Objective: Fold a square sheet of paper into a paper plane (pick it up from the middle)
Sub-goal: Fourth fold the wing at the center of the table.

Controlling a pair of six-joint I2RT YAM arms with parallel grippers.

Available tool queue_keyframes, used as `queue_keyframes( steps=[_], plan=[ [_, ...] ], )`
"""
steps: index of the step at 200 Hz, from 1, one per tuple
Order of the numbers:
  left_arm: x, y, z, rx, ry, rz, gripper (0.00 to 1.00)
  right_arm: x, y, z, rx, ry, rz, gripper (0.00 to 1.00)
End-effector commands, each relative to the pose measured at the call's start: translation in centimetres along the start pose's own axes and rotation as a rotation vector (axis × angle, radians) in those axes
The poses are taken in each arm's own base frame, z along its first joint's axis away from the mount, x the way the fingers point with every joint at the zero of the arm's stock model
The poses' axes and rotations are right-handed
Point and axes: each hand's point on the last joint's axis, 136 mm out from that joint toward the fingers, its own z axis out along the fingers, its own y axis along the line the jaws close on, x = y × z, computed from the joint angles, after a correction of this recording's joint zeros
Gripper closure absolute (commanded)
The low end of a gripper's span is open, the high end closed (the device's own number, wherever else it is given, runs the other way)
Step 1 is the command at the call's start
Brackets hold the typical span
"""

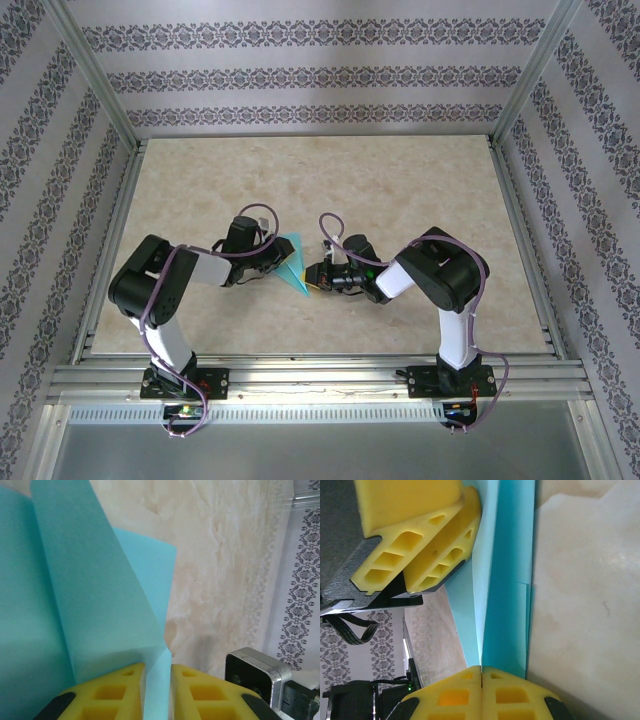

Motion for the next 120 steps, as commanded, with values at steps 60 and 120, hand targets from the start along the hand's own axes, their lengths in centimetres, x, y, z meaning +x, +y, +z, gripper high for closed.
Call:
queue_keyframes(
  steps=[60, 120],
  plan=[
    [1.1, 1.9, 1.5, -0.077, 0.097, 0.013, 0.82, 0.9, -4.6, -0.7, 0.154, -0.025, 0.089, 1.00],
    [1.8, 3.1, 1.6, -0.109, 0.122, 0.013, 0.83, 0.7, -3.3, -1.1, 0.133, -0.026, 0.073, 0.94]
  ],
)
